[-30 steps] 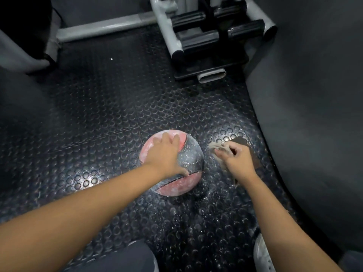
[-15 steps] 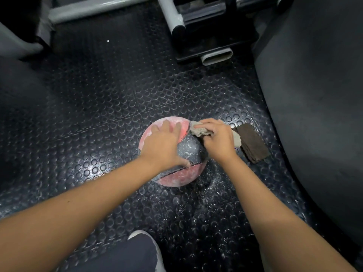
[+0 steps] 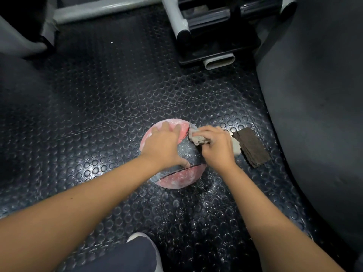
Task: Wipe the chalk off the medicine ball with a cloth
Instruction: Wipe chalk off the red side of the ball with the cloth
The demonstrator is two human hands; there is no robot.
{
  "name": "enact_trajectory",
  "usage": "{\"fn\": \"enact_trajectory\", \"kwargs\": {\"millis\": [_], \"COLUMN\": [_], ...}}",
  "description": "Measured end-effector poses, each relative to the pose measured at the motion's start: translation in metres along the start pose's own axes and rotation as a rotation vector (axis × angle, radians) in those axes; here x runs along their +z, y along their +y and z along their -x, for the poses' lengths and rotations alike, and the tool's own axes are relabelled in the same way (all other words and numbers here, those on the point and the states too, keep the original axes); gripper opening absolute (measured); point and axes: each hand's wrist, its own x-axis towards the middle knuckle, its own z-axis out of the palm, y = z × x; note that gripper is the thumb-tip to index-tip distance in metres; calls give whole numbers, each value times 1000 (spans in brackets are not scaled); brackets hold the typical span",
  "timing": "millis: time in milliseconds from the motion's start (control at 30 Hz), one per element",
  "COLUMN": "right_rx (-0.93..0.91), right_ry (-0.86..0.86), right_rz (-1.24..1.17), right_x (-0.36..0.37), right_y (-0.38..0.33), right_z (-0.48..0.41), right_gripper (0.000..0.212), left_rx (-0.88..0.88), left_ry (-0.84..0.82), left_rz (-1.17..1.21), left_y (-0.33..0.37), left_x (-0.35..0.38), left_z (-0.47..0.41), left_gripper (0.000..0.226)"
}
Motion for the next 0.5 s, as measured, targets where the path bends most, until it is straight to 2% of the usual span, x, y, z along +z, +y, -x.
{"fn": "enact_trajectory", "kwargs": {"millis": [200, 400, 500], "right_rx": [70, -37, 58], "right_ry": [22, -18, 26], "right_rz": [78, 36, 60], "right_x": [-5, -3, -6], "right_y": [5, 1, 11], "right_z": [-15, 4, -3], "right_gripper": [46, 49, 49], "left_rx": [35, -4, 10], "left_ry": [8, 7, 12], "left_rz": [-38, 24, 19], "left_y": [1, -2, 0], "left_x": [6, -2, 1], "left_z": [1, 0, 0], "left_gripper": [111, 102, 107]}}
